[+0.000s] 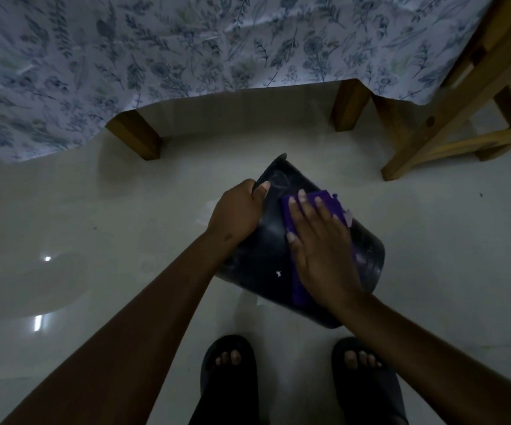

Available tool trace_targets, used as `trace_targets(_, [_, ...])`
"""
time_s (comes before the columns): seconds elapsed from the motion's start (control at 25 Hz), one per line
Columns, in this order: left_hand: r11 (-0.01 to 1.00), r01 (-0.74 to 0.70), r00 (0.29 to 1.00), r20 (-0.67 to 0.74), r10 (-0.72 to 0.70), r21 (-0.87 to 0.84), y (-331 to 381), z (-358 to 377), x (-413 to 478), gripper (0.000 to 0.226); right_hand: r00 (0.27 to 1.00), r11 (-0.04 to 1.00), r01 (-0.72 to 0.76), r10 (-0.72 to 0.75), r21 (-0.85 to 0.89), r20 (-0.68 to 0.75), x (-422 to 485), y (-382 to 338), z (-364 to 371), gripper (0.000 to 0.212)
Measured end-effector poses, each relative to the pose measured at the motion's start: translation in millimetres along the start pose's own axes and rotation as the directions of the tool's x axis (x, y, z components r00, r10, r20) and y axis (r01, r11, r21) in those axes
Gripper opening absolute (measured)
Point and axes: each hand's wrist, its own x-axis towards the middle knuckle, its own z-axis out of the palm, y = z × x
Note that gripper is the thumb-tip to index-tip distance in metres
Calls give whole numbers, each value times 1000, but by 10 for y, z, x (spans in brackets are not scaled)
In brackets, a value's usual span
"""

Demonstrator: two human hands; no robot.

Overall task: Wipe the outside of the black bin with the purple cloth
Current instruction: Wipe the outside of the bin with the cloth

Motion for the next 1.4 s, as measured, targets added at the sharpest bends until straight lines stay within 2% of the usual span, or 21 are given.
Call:
trace_targets(0.08, [999, 8, 999, 44, -6, -44, 109, -46, 72, 34, 999, 999, 45, -45, 5, 4, 121, 106, -48, 53])
trace_targets(0.12, [993, 24, 997, 72, -16, -116, 137, -67, 83, 32, 1000, 999, 14, -14, 46, -2, 294, 203, -85, 51])
trace_targets(0.2, [969, 44, 994, 111, -18, -241, 90, -86, -21, 31, 990, 971, -131, 117, 200, 84, 660, 443, -161, 49])
trace_targets(0.24, [967, 32, 996, 93, -9, -251, 21, -65, -115, 31, 972, 942, -213, 177, 259, 158, 790, 540, -194, 49])
trace_targets(0.32, [978, 15, 1000, 19, -11, -208, -81, -19, -256, 31, 953, 928, -278, 233, 246, 196, 796, 544, -179, 50])
trace_targets(0.4, [986, 27, 999, -26, -32, -167, -95, 13, -214, 32, 976, 970, -215, 210, 118, 54, 524, 360, -98, 50])
trace_targets(0.44, [987, 32, 999, -24, -36, -158, -69, 12, -157, 30, 989, 988, -150, 151, 27, -5, 318, 235, -28, 52])
trace_targets(0.52, [992, 15, 1000, -13, -17, -124, -8, 7, -27, 30, 999, 994, -31, 28, -101, -36, -89, 11, 72, 57])
trace_targets(0.64, [991, -9, 1000, 25, 12, -130, 36, 5, 81, 34, 999, 992, 45, -47, -117, -18, 20, 65, 66, 56])
trace_targets(0.72, [989, 5, 999, 45, 2, -149, 62, -19, 129, 34, 1000, 999, -2, 0, -50, -30, 441, 212, -37, 52])
trace_targets(0.84, [989, 5, 999, 48, 2, -148, 75, -13, 181, 34, 980, 965, -201, 200, 167, 26, 842, 447, -172, 49])
trace_targets(0.92, [994, 2, 1000, 21, 0, -111, 47, 5, 183, 33, 979, 977, -204, 205, 64, -5, 572, 334, -93, 52])
trace_targets(1.0, [995, 12, 1000, 3, -12, -99, 42, 16, 206, 33, 997, 995, -81, 80, -56, -23, 100, 62, 26, 57])
trace_targets(1.12, [992, 17, 1000, 20, -15, -127, 93, 19, 219, 35, 999, 998, -19, 16, -53, -47, 52, -6, 85, 57])
trace_targets(1.2, [983, 50, 998, 41, -44, -175, 131, 15, 204, 35, 997, 998, -61, 60, -11, -56, 454, 129, -10, 52])
trace_targets(1.32, [985, 72, 997, 32, -68, -159, 118, -11, 134, 35, 969, 953, -245, 232, 177, 91, 916, 401, -175, 48])
trace_targets(1.4, [990, 69, 998, 22, -67, -123, 71, 12, 138, 34, 962, 952, -267, 253, 147, 107, 801, 361, -161, 48])
